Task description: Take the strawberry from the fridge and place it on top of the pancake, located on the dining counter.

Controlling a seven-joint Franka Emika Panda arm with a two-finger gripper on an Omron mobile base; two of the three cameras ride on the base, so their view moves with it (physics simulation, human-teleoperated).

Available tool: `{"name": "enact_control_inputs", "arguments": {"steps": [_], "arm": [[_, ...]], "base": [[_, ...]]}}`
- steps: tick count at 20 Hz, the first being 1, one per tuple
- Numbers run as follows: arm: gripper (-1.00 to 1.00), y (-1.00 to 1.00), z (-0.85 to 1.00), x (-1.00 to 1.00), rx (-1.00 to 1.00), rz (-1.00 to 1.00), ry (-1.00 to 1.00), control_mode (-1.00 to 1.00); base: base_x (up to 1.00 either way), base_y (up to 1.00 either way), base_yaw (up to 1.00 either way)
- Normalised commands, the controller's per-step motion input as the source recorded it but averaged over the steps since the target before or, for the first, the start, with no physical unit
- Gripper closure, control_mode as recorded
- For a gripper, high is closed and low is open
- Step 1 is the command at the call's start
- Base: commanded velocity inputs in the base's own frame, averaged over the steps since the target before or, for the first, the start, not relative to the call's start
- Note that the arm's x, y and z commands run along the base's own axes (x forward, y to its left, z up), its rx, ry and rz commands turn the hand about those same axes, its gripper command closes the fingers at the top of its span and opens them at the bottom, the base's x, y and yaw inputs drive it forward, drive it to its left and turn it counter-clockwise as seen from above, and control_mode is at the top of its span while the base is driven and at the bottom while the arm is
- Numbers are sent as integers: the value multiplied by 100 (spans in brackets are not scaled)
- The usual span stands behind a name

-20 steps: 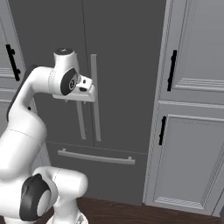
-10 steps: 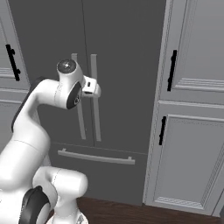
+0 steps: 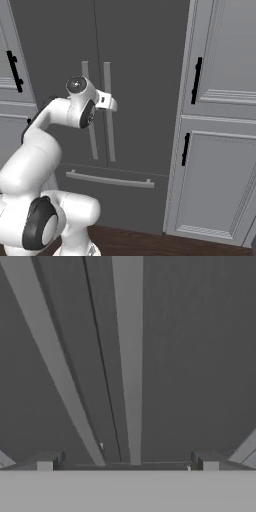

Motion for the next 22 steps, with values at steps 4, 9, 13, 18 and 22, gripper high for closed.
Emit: {"name": "enact_control_inputs", "arguments": {"steps": [4, 9, 13, 18, 22], "arm": [[-100, 0, -6, 43, 0, -3, 0, -100], [-100, 0, 0, 48, 0, 0, 0, -100], [-100, 0, -8, 47, 0, 0, -1, -100], [-100, 0, -18, 45, 0, 0, -2, -100], [-100, 0, -23, 44, 0, 0, 0, -100]], "base": [[0, 0, 0], [0, 0, 0], [0, 0, 0], [0, 0, 0], [0, 0, 0]]}}
